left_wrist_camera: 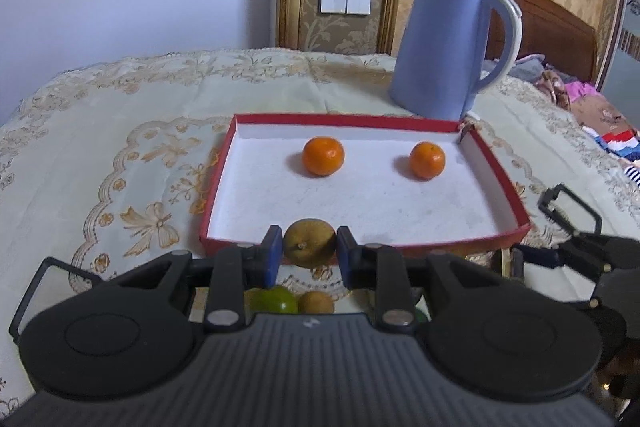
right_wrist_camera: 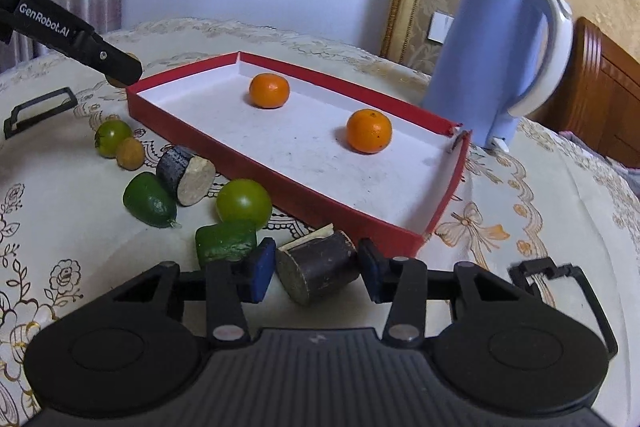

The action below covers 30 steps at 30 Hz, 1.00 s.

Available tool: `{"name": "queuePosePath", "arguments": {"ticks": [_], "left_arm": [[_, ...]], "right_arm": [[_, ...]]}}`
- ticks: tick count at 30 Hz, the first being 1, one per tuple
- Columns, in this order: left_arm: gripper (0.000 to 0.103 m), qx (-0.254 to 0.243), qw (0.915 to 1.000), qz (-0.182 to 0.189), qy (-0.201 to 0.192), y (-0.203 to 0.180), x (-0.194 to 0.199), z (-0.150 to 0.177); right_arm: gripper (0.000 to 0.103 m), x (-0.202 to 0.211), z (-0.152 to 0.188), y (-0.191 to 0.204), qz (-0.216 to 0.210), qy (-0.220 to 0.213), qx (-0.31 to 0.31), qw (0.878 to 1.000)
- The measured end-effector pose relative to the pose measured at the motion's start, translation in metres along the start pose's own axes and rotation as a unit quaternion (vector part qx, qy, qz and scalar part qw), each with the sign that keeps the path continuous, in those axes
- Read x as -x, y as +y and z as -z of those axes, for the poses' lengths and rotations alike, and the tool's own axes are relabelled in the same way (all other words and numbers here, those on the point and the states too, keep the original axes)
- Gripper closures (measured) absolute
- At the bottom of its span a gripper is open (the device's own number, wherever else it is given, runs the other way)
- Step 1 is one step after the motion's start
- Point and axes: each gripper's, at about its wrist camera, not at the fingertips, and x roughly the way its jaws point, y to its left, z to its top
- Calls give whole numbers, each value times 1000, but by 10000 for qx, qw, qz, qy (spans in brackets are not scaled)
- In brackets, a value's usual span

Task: Organize fruits
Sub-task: 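Lower the pear into the tray and open the left tool while the right tool carries the eggplant chunk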

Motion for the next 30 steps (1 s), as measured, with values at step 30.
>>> {"name": "queuePosePath", "arguments": {"ticks": [30], "left_arm": [[77,-741,9960,-490,136,-76,-125,-50]], "right_arm": [[59,73,7,-16,450,-763,-704,9936]]}}
